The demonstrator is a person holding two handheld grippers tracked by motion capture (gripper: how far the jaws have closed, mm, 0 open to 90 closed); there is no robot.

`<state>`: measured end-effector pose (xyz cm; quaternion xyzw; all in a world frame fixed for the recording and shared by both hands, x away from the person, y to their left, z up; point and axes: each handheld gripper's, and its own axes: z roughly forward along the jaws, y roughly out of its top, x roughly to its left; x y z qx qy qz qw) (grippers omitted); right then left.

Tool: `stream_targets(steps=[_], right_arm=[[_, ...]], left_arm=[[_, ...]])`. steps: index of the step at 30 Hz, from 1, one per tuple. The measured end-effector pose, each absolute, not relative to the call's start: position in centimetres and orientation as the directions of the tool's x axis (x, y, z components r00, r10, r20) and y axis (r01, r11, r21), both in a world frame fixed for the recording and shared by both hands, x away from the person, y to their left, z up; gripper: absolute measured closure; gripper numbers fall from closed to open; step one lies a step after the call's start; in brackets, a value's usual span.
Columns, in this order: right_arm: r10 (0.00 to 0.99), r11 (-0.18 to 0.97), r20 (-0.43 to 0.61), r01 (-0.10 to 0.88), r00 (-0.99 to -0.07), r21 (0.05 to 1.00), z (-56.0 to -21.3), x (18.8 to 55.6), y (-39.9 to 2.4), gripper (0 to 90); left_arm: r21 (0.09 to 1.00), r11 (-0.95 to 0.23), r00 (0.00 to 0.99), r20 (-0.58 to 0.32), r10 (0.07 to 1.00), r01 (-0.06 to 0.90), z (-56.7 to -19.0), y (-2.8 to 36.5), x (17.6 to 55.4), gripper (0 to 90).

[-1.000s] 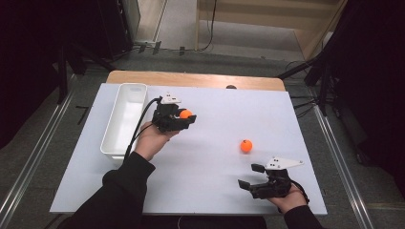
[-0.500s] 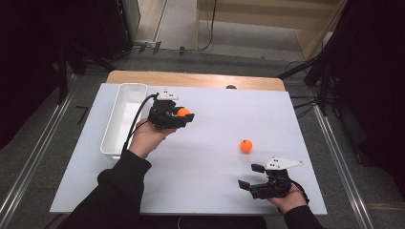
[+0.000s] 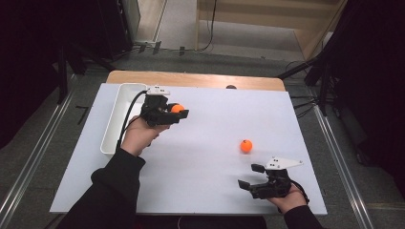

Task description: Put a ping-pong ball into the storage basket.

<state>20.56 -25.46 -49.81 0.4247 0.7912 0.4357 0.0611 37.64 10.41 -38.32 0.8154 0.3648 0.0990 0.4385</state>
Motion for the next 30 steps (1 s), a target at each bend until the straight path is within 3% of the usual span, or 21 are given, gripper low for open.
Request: stream_targets(steps=[30], right_arm=[[0.722, 0.278, 0.261, 0.614, -0.641, 0.739, -49.7, 21.0, -25.2, 12.6]], left_arm=[[0.782, -0.324, 0.647, -0.13, 0.751, 0.532, -37.9, 14.3, 38.2, 50.0]])
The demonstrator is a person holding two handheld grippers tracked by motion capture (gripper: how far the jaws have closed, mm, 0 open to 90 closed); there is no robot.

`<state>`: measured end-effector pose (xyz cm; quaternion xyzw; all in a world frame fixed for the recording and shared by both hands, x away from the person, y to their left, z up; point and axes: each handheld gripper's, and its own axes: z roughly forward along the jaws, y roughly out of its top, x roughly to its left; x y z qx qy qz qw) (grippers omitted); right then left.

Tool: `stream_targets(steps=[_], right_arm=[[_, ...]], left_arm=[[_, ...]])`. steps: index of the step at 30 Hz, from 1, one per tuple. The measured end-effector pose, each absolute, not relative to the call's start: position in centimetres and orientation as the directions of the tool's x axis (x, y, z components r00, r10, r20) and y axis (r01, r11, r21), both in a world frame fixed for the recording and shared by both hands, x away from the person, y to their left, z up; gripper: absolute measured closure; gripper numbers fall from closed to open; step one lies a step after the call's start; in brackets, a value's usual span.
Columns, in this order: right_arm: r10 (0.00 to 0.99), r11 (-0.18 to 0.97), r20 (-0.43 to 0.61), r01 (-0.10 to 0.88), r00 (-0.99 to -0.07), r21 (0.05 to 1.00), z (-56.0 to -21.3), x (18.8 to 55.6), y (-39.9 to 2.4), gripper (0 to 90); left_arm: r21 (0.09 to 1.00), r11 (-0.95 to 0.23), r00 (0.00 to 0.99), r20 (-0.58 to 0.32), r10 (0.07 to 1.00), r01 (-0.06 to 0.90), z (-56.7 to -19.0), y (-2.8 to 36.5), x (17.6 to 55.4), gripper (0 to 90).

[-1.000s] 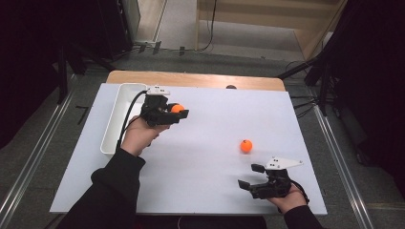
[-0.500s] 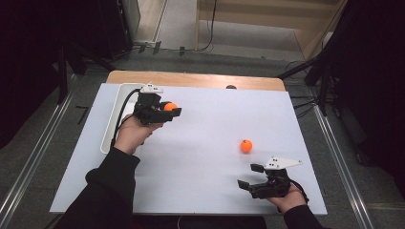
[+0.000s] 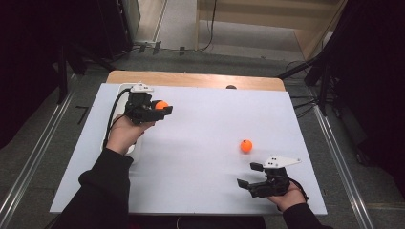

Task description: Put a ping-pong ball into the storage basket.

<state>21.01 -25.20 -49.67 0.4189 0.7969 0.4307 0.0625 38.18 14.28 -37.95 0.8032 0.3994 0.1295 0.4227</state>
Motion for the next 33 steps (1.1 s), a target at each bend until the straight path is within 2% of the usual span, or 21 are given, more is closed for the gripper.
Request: stream_targets(steps=[33], right_arm=[[0.716, 0.297, 0.239, 0.596, -0.655, 0.746, -49.3, 22.2, -25.5, 12.6]], left_arm=[[0.8, -0.245, 0.551, -0.124, 0.825, 0.548, -38.0, 18.6, 37.7, 50.1]])
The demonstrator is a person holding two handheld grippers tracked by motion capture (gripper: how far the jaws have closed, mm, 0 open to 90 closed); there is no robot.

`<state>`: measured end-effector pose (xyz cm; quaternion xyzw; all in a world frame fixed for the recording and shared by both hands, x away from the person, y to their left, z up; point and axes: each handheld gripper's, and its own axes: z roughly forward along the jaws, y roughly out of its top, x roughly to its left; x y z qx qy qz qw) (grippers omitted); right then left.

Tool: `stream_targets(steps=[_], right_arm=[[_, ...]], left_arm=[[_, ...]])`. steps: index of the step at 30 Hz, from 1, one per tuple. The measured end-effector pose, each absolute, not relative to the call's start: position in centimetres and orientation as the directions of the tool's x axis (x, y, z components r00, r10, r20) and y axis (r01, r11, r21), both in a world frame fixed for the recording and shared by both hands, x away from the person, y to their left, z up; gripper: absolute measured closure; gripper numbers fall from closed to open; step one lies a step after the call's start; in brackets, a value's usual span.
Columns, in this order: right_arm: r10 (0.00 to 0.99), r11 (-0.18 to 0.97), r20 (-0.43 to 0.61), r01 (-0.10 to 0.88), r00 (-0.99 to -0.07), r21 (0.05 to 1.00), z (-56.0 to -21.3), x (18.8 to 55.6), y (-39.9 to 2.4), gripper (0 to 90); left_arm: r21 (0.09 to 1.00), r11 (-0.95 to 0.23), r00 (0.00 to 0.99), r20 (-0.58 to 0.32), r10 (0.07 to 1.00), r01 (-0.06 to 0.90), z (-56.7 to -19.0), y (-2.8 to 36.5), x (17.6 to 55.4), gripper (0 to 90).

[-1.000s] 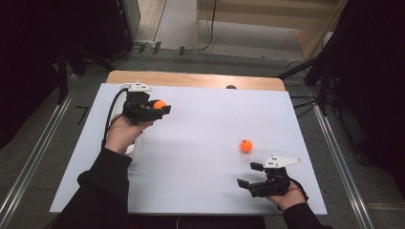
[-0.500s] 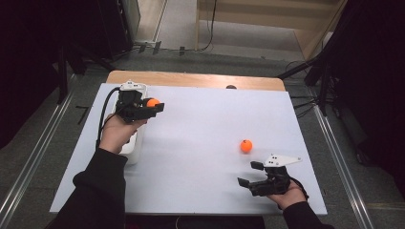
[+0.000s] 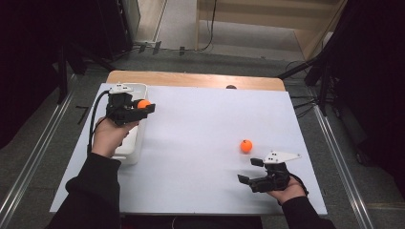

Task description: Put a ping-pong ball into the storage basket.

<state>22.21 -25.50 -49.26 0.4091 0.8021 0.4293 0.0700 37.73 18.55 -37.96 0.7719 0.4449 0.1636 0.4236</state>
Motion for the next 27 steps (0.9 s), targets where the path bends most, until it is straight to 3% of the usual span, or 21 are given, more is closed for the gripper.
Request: stream_targets(steps=[27], right_arm=[[0.712, 0.305, 0.242, 0.601, -0.659, 0.739, -49.4, 22.3, -25.5, 12.6]], left_arm=[[0.805, -0.177, 0.399, -0.08, 0.914, 0.567, -39.1, 21.1, 38.7, 50.0]])
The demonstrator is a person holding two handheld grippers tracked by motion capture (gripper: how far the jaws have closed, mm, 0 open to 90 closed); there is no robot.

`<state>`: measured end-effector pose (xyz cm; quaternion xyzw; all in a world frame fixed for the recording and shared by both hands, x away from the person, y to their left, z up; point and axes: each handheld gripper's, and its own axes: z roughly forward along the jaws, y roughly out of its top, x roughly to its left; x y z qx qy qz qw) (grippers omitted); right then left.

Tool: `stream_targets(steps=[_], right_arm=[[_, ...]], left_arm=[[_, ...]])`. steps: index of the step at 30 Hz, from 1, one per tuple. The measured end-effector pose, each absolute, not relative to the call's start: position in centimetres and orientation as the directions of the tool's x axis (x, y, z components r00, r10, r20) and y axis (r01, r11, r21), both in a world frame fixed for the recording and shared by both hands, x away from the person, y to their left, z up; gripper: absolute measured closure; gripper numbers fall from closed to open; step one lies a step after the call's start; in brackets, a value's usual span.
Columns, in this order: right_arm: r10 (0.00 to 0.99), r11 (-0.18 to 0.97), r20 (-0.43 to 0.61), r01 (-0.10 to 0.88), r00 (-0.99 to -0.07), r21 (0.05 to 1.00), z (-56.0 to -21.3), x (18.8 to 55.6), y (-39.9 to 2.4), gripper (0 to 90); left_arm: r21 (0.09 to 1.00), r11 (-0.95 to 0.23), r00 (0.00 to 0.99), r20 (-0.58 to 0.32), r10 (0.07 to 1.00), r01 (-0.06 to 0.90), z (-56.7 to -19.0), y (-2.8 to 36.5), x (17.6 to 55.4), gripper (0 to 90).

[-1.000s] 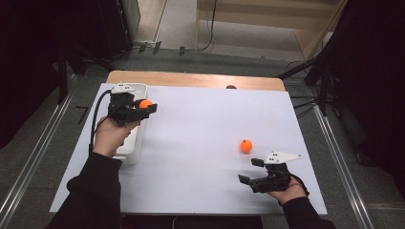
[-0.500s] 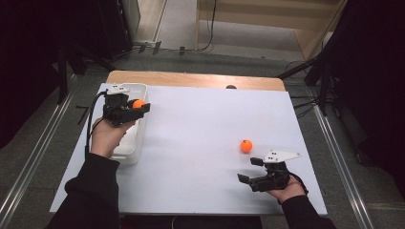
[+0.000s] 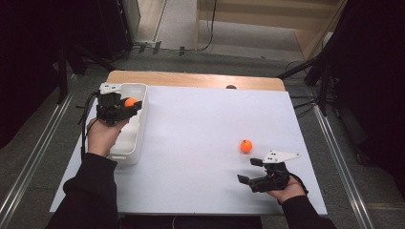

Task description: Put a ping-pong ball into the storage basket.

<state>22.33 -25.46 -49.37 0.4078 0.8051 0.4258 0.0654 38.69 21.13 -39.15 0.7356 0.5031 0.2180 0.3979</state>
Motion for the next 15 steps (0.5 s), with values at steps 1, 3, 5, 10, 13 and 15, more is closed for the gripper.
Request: stream_targets(steps=[1, 3, 5, 10, 13, 15], right_arm=[[0.712, 0.306, 0.241, 0.601, -0.659, 0.739, -49.38, 22.33, -25.47, 12.6], [0.712, 0.304, 0.24, 0.598, -0.66, 0.741, -49.38, 22.31, -25.49, 12.6], [0.711, 0.306, 0.24, 0.599, -0.661, 0.74, -49.31, 22.3, -25.47, 12.6], [0.709, 0.312, 0.234, 0.594, -0.666, 0.742, -49.33, 22.44, -25.35, 12.6], [0.709, 0.314, 0.232, 0.592, -0.666, 0.742, -49.34, 22.44, -25.38, 12.6], [0.709, 0.315, 0.229, 0.59, -0.667, 0.744, -49.36, 22.43, -25.4, 12.6]], left_arm=[[0.805, -0.172, 0.396, -0.083, 0.915, 0.567, -39.21, 21.2, 38.73, 50.0], [0.805, -0.17, 0.387, -0.079, 0.919, 0.568, -39.35, 21.33, 38.78, 50.0], [0.805, -0.171, 0.38, -0.073, 0.922, 0.568, -39.51, 21.48, 38.79, 50.0], [0.807, -0.151, 0.351, -0.074, 0.933, 0.571, -39.87, 21.89, 38.88, 50.0], [0.808, -0.138, 0.335, -0.077, 0.939, 0.573, -40.02, 22.11, 39.0, 50.0], [0.808, -0.137, 0.331, -0.075, 0.941, 0.573, -40.16, 22.16, 39.1, 50.0]])
